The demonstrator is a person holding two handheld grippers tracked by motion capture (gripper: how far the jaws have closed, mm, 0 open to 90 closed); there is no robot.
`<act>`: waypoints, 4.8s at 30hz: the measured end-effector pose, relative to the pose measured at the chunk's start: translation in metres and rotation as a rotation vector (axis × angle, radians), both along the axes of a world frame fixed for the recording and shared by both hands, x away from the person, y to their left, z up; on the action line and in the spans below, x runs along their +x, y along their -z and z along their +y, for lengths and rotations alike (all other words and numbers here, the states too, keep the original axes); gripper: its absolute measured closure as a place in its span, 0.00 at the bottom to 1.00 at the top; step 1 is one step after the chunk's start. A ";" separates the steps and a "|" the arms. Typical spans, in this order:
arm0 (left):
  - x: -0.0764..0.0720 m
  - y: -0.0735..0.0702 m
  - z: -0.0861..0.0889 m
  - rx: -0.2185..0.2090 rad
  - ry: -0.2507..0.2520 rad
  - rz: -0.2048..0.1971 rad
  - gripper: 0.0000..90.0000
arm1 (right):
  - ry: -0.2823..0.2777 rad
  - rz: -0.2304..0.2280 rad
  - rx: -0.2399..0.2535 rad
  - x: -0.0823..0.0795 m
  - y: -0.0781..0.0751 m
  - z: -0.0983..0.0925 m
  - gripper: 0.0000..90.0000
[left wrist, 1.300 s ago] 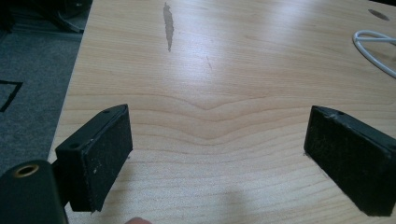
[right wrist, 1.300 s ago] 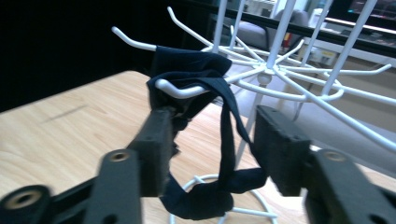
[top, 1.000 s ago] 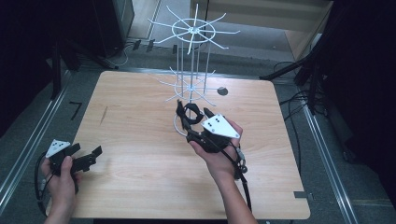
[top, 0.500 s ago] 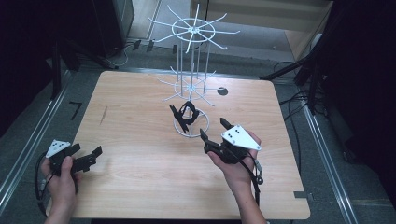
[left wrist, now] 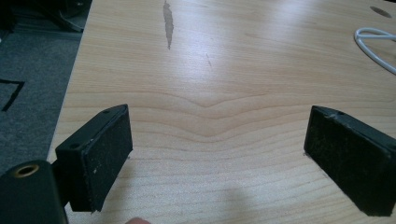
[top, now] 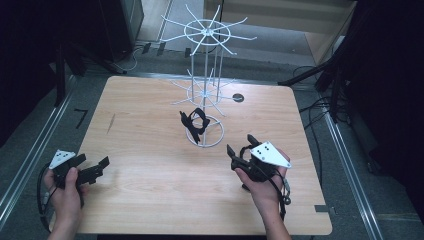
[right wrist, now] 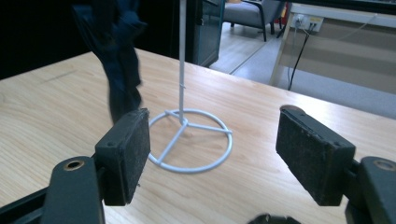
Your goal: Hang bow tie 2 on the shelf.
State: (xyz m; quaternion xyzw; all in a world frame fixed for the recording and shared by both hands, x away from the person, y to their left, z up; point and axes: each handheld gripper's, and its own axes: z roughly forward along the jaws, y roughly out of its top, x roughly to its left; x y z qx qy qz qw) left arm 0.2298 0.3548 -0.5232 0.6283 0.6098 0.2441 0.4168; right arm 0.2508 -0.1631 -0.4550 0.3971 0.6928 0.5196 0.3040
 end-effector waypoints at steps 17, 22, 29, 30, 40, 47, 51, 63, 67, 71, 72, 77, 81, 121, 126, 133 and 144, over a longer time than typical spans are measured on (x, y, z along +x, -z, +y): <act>0.001 0.000 0.000 -0.002 -0.003 0.004 0.09 | 0.106 0.054 0.051 -0.004 0.020 -0.049 0.37; 0.001 0.000 0.000 -0.002 -0.003 0.004 0.09 | 0.151 0.089 0.067 -0.001 0.028 -0.064 0.41; 0.001 0.000 0.000 -0.002 -0.003 0.004 0.09 | 0.190 0.182 0.056 0.011 0.048 -0.068 0.45; 0.001 0.000 0.000 -0.002 -0.003 0.004 0.09 | 0.192 0.192 0.057 0.012 0.049 -0.068 0.46; 0.001 0.000 0.000 -0.002 -0.003 0.003 0.09 | 0.194 0.277 0.066 0.020 0.062 -0.069 0.56; 0.001 0.000 0.000 -0.002 -0.003 0.004 0.09 | 0.188 0.366 0.046 0.026 0.071 -0.066 0.65; 0.001 0.000 0.000 -0.003 -0.004 0.004 0.09 | 0.197 0.382 0.034 0.026 0.073 -0.063 0.68; 0.001 0.000 0.000 -0.003 -0.002 0.003 0.09 | 0.201 0.478 0.026 0.030 0.081 -0.061 0.73; 0.001 0.000 0.000 -0.003 -0.002 0.003 0.09 | 0.185 0.517 0.012 0.032 0.086 -0.060 0.83; 0.001 0.000 0.000 -0.003 -0.002 0.003 0.09 | 0.163 0.535 0.025 0.033 0.086 -0.060 0.89; 0.001 0.000 0.000 -0.002 -0.003 0.004 0.09 | 0.155 0.539 0.028 0.033 0.086 -0.060 0.91; 0.001 0.000 0.000 -0.003 -0.002 0.003 0.09 | 0.132 0.525 0.024 0.032 0.083 -0.057 1.00; 0.001 0.000 0.000 -0.003 -0.002 0.003 0.09 | 0.106 0.448 0.025 0.028 0.076 -0.051 1.00; 0.001 0.000 -0.001 0.003 0.002 0.007 0.09 | -0.041 0.037 0.046 -0.009 0.006 -0.015 1.00; 0.001 0.000 -0.001 0.003 0.002 0.005 0.09 | -0.054 0.020 0.048 -0.011 0.001 -0.010 1.00; 0.001 0.000 -0.001 0.004 0.002 0.006 0.09 | -0.068 -0.011 0.059 -0.013 -0.008 -0.005 1.00; 0.001 0.000 -0.001 0.005 0.003 0.005 0.09 | -0.081 -0.038 0.070 -0.013 -0.017 0.000 1.00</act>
